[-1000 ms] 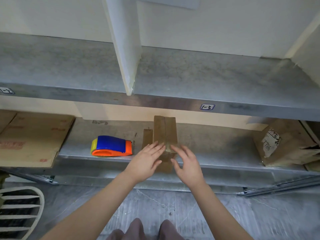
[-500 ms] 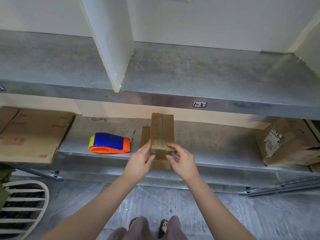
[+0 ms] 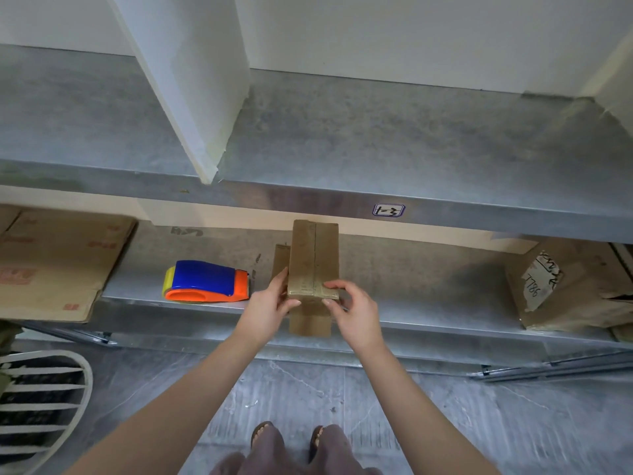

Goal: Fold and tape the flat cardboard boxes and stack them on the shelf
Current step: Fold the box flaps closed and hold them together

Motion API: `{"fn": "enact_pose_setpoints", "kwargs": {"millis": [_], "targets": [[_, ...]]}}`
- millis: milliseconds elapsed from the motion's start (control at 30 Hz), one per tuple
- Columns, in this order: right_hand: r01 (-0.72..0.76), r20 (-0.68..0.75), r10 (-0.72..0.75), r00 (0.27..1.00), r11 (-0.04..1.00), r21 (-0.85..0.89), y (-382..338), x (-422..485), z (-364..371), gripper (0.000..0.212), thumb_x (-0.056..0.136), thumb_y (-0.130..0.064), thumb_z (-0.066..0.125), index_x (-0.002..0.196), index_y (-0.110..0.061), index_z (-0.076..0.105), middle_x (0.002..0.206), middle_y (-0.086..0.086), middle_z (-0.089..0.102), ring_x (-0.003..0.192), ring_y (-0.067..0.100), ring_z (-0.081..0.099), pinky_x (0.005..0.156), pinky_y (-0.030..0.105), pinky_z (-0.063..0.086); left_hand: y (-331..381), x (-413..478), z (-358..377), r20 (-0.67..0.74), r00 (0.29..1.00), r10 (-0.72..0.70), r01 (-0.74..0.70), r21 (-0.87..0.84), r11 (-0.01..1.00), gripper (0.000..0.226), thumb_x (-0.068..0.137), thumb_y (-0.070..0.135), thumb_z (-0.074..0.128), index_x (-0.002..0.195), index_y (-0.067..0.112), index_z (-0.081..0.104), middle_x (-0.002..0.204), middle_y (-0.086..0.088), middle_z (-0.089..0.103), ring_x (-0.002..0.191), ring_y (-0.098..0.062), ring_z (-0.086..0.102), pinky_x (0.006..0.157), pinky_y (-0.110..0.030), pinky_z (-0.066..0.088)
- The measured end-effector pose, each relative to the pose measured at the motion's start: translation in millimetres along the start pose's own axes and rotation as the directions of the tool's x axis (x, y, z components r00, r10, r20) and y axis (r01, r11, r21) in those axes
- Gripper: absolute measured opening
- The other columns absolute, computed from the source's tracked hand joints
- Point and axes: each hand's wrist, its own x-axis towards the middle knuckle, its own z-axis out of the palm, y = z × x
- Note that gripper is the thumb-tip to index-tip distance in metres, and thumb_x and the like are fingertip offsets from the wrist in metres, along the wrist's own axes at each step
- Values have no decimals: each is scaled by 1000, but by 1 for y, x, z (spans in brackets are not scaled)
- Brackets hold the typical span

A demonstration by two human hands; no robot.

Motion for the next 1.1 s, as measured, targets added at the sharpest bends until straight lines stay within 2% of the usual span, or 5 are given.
{"fn": "enact_pose_setpoints", "kwargs": {"millis": [300,633,733,833,1100], "targets": [[-125,247,100,964,988,89,9,8,-37,73,84,14,53,128,-43,56,130,-12,58,108,-2,63,90,22,54,-8,5,-15,185,981,-61,92,-165,982,94,81,-2,72,146,46,23,132,21,44,94,14,60,76,-4,47],[-61,241,86,967,992,-108,-2,18,-34,67,81,7,67,120,-46,53,117,-1,60,73,9,72,76,20,58,8,12,0,16,999,30,-34,290,956,97,80,15,77,150,43,17,116,-10,66,99,-24,64,92,-34,51],[-55,227,88,970,987,-149,-2,17,-33,68,75,-2,76,120,-47,52,115,-9,60,70,9,72,74,12,53,5,11,2,61,998,19,-30,189,982,101,75,16,82,151,39,20,122,-5,63,100,-19,66,96,-36,51],[-77,203,103,974,988,-132,-4,16,-34,65,71,-10,84,119,-44,56,112,-13,62,76,22,73,83,26,57,3,14,-11,171,985,32,-12,-115,993,94,79,1,76,149,40,25,137,4,55,108,2,61,98,-25,50],[-131,0,143,990,911,-391,-12,-6,-10,69,86,-31,62,146,-36,30,129,3,59,115,27,59,92,36,49,11,1,23,34,999,41,-38,-87,996,90,77,5,78,147,33,31,118,0,63,93,-4,68,87,-11,48]]}}
